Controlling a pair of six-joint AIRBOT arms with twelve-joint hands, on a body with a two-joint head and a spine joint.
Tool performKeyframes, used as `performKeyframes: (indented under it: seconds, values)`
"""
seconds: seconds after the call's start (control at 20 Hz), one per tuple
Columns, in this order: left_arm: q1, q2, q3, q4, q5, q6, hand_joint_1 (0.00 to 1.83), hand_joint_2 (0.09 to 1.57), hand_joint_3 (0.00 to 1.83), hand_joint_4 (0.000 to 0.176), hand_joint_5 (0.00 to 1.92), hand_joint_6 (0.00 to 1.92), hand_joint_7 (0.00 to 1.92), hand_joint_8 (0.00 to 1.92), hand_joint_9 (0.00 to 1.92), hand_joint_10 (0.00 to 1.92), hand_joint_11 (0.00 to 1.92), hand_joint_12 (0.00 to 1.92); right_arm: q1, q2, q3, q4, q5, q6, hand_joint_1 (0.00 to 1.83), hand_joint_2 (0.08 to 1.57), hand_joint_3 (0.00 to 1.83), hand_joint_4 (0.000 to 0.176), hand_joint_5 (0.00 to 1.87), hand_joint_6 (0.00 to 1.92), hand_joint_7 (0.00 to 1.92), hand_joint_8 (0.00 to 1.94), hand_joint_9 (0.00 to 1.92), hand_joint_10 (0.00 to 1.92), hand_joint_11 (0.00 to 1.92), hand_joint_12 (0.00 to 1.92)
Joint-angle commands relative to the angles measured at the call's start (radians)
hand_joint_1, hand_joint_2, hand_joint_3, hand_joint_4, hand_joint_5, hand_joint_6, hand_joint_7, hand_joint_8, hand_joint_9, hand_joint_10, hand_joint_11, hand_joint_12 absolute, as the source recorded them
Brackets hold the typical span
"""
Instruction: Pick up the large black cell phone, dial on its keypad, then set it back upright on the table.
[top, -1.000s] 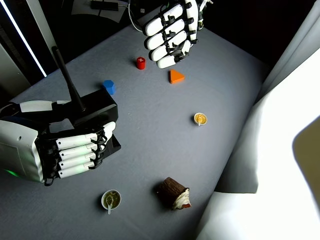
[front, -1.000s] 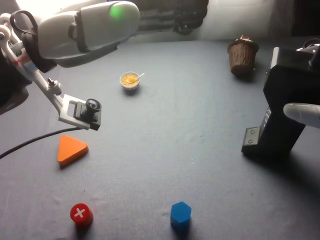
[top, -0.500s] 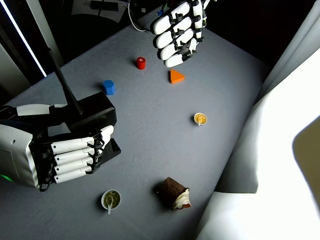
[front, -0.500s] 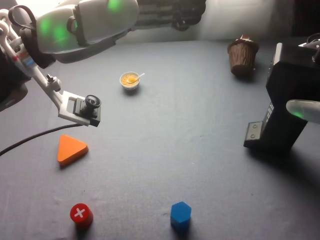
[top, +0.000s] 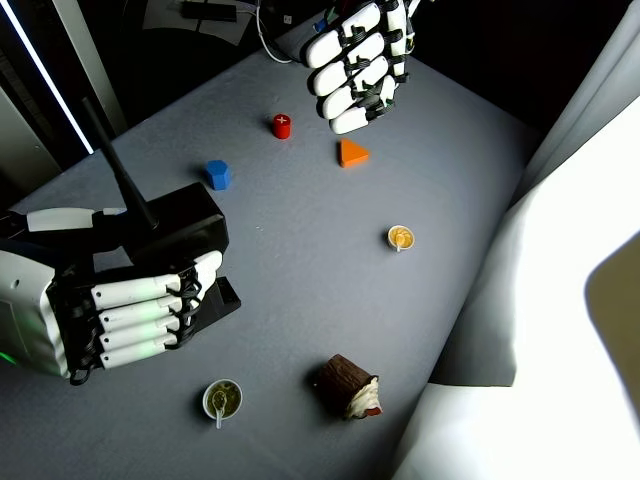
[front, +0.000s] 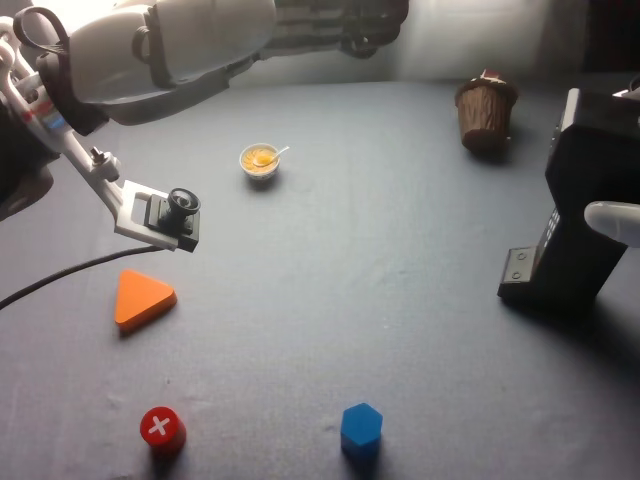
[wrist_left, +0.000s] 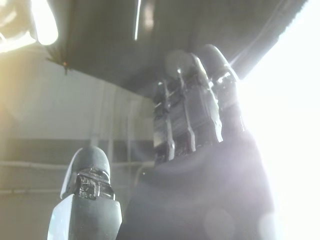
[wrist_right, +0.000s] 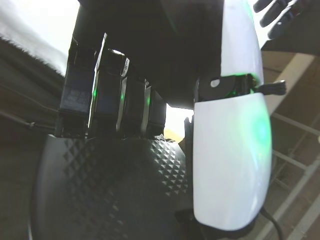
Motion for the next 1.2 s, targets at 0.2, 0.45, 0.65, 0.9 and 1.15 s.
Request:
performKeyframes:
  seconds: [0.2, 0.45, 0.65, 0.9, 1.15]
  values:
    - [-0.017, 0.005, -0.007, -0.071, -0.095, -0.008, 0.02, 1.19, 0.00, 0.000, 0.35, 0.00, 0.37, 0.00, 0.35, 0.00, 0.00, 0.93, 0.001, 0.007, 0.003, -0.003, 0.148, 0.019, 1.49, 1.09, 0.00, 0.000, 0.99, 0.79, 0.96, 0.90, 0.94, 1.08, 0.92, 1.50]
    - [-0.015, 0.005, -0.007, -0.071, -0.095, -0.008, 0.02, 1.20, 0.00, 0.000, 0.37, 0.00, 0.39, 0.01, 0.36, 0.01, 0.01, 0.94, -0.006, 0.005, 0.004, -0.002, 0.148, 0.019, 1.49, 1.09, 0.00, 0.000, 1.00, 0.77, 0.97, 0.88, 0.95, 1.07, 0.93, 1.48]
    - [-0.013, 0.004, -0.008, -0.070, -0.095, -0.008, 0.02, 1.20, 0.00, 0.000, 0.36, 0.00, 0.37, 0.00, 0.34, 0.00, 0.00, 0.91, -0.007, 0.005, 0.004, 0.002, 0.148, 0.019, 1.49, 1.08, 0.00, 0.000, 0.98, 0.80, 0.98, 0.85, 0.96, 1.05, 0.95, 1.45]
    - [-0.013, 0.004, -0.008, -0.071, -0.095, -0.008, 0.03, 1.21, 0.00, 0.000, 0.38, 0.00, 0.40, 0.00, 0.38, 0.01, 0.00, 0.94, -0.007, 0.006, 0.006, 0.008, 0.148, 0.019, 1.49, 1.09, 0.00, 0.000, 0.94, 0.87, 0.94, 0.94, 0.93, 1.09, 0.95, 1.45]
    - [-0.012, 0.004, -0.008, -0.071, -0.095, -0.008, 0.04, 1.20, 0.00, 0.000, 0.37, 0.01, 0.40, 0.00, 0.38, 0.00, 0.00, 0.95, -0.007, 0.008, 0.006, 0.011, 0.148, 0.019, 1.49, 1.09, 0.00, 0.000, 0.95, 0.85, 0.95, 0.94, 0.93, 1.06, 0.96, 1.44]
